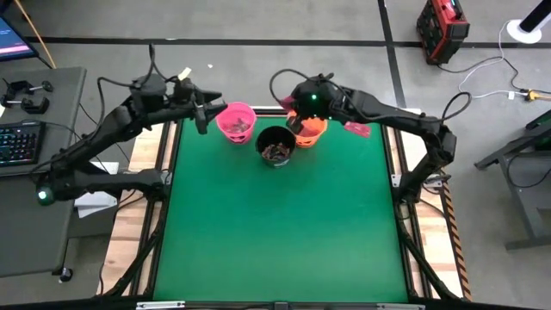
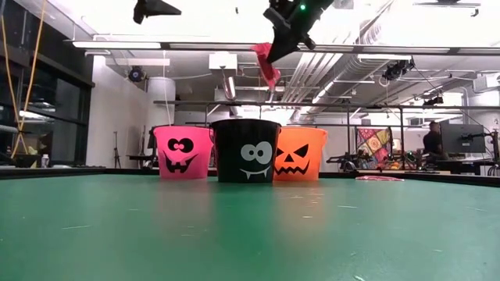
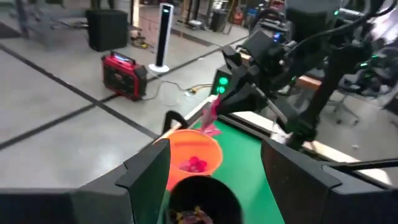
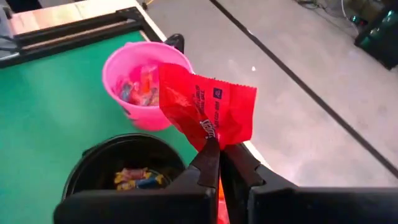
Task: Sort candy by brand, put in halloween buckets
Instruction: Put the red candy packet into the orange bucket
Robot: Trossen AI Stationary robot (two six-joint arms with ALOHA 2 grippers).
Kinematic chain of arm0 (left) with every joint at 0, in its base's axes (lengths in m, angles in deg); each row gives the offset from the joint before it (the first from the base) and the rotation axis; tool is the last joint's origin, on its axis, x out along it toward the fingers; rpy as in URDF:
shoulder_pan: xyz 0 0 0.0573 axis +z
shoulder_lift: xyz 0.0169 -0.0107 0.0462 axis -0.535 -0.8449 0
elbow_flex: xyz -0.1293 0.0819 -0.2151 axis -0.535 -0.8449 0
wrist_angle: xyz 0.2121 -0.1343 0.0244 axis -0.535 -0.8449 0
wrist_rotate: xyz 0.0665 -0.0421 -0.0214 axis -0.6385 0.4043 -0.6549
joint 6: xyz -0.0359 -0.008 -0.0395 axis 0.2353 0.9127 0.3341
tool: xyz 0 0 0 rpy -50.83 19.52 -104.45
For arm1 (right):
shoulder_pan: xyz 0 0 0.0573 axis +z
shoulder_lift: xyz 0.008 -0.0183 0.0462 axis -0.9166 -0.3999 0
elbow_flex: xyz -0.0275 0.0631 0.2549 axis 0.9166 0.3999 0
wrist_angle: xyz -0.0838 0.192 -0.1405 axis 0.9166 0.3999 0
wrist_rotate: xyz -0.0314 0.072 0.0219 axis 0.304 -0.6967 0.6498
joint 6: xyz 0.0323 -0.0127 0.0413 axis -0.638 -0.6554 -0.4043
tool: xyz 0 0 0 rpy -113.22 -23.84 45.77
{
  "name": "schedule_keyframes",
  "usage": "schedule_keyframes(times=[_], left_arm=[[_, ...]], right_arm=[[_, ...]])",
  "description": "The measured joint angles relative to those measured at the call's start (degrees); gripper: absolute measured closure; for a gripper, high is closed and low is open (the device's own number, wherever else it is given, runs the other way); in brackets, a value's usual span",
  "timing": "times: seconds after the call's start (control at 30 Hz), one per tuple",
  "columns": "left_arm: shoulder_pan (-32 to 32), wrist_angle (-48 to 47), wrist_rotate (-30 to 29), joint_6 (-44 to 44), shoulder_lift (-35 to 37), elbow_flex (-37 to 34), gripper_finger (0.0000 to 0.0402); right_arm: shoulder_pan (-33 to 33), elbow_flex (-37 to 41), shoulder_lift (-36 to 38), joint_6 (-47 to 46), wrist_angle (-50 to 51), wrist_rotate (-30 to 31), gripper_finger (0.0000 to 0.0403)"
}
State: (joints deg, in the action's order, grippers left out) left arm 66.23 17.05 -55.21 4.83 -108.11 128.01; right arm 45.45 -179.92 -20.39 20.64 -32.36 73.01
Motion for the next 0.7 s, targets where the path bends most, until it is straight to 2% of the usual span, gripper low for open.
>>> schedule_keyframes(times=[0.1,0.3,0.53,0.7], left_arm=[[0.0,0.7,-2.8,-0.9,-1.0,0.0,0.0161],[0.0,4.0,-10.0,-0.9,-6.2,0.0,0.0161],[0.1,10.8,-14.7,-0.9,-15.4,0.0,0.0161],[1.8,16.8,-15.1,0.5,-20.0,0.0,0.0161]], right_arm=[[-2.1,0.0,0.0,-0.5,0.3,-1.6,0.0403],[-7.9,0.0,0.0,4.4,-0.3,-6.3,0.0403],[-16.7,0.1,0.0,4.9,-2.1,-20.0,0.0403],[-20.6,0.1,0.0,4.9,-1.6,-26.5,0.0403]])
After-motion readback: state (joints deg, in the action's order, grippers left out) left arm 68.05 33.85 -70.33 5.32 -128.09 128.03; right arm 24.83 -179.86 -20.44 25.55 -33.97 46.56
